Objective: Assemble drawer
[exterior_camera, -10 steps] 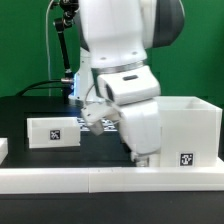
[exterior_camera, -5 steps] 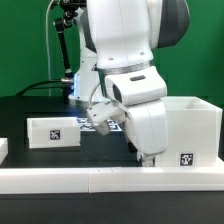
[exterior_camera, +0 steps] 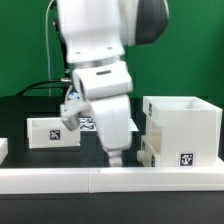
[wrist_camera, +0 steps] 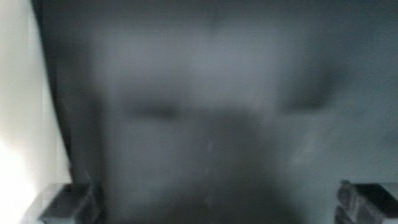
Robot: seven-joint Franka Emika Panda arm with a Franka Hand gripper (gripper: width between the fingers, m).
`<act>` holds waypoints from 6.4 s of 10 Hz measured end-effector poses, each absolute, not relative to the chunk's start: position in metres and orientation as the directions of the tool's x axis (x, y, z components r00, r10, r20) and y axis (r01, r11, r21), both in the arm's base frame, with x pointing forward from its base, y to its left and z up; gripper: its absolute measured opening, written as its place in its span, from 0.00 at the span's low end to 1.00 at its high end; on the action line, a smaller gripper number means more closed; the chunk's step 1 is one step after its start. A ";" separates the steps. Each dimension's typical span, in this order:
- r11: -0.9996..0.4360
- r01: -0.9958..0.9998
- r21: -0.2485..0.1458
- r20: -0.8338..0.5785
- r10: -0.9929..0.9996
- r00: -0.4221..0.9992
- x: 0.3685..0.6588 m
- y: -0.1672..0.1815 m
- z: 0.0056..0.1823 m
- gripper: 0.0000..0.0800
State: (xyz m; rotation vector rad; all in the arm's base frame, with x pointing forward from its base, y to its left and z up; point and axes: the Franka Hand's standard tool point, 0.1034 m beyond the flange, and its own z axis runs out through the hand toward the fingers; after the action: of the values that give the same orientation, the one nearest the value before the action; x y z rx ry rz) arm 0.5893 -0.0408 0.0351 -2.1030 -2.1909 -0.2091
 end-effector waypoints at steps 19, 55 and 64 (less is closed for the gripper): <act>-0.873 0.486 -0.038 0.124 0.478 0.869 0.480 -0.097 0.063 0.81; -0.907 0.405 -0.118 0.087 0.397 0.914 0.515 -0.030 0.066 0.05; -0.396 0.918 -0.014 0.109 0.912 0.395 0.523 -0.037 0.062 0.05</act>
Offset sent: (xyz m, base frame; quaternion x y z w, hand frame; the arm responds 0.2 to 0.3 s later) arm -0.0616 -0.0066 0.0249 -0.0505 -0.0091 0.0730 0.9960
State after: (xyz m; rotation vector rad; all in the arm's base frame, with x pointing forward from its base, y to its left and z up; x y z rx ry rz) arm 0.5229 -0.0370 0.0622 -2.5633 -1.6845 -0.1290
